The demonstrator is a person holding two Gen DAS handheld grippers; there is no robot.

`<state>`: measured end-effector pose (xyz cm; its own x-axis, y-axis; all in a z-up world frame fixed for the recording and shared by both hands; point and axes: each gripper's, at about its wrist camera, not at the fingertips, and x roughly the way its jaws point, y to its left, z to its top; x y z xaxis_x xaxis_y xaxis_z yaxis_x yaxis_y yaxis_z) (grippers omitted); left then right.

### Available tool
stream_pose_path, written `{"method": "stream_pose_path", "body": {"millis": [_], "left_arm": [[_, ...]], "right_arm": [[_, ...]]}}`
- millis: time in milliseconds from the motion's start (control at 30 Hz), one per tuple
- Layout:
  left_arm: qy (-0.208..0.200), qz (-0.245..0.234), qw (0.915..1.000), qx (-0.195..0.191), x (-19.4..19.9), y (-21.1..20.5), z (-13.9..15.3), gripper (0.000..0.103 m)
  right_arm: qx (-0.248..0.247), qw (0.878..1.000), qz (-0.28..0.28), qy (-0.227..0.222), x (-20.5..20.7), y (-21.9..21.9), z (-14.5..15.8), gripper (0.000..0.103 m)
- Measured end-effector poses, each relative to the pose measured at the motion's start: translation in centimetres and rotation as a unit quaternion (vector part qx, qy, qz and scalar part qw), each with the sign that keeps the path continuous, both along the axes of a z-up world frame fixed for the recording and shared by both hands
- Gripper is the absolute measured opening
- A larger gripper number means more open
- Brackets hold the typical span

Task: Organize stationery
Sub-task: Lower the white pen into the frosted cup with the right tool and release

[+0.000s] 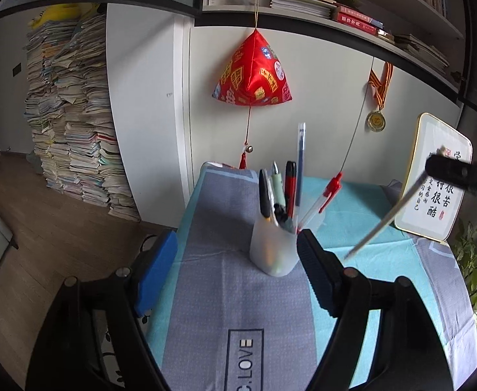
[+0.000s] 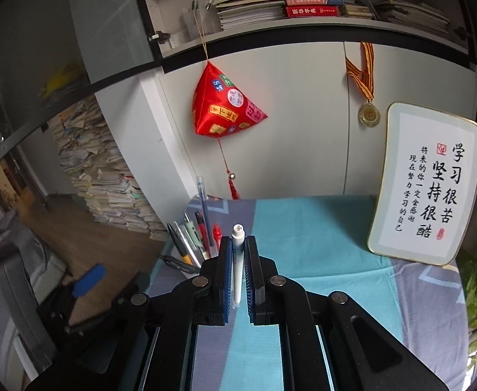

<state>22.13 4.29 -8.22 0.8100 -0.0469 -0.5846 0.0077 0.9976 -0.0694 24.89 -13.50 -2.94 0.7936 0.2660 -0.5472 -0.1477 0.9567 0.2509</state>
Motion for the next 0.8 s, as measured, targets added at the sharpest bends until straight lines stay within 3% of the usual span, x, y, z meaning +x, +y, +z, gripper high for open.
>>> {"method": "stream_pose_path", "body": {"millis": [267, 433, 700, 800], "left_arm": [[0.025, -0.003, 0.9995, -0.017, -1.4, 0.1, -2.6, 0.077], [0.025, -0.010, 0.9996, -0.001, -1.9, -1.0, -3.4, 0.077], [0.009, 0.001, 0.9999, 0.006, -2.3, -0.9, -4.1, 0.077], [0.018, 0.002, 0.9998, -0.008, -2.0, -0.5, -4.7, 0.077]], "right_arm": [[-0.013, 0.999, -0.004, -0.048, -0.1, 1.8, 2.7, 0.008], [-0.022, 0.997, -0.007, -0.067, -0.2, 2.9, 3.7, 0.008], [-0.010, 0.997, 0.015, -0.077, 1.4, 4.4, 2.7, 0.008], [-0.012, 0.997, 0.020, -0.077, 2.3, 4.9, 2.0, 0.008]]}}
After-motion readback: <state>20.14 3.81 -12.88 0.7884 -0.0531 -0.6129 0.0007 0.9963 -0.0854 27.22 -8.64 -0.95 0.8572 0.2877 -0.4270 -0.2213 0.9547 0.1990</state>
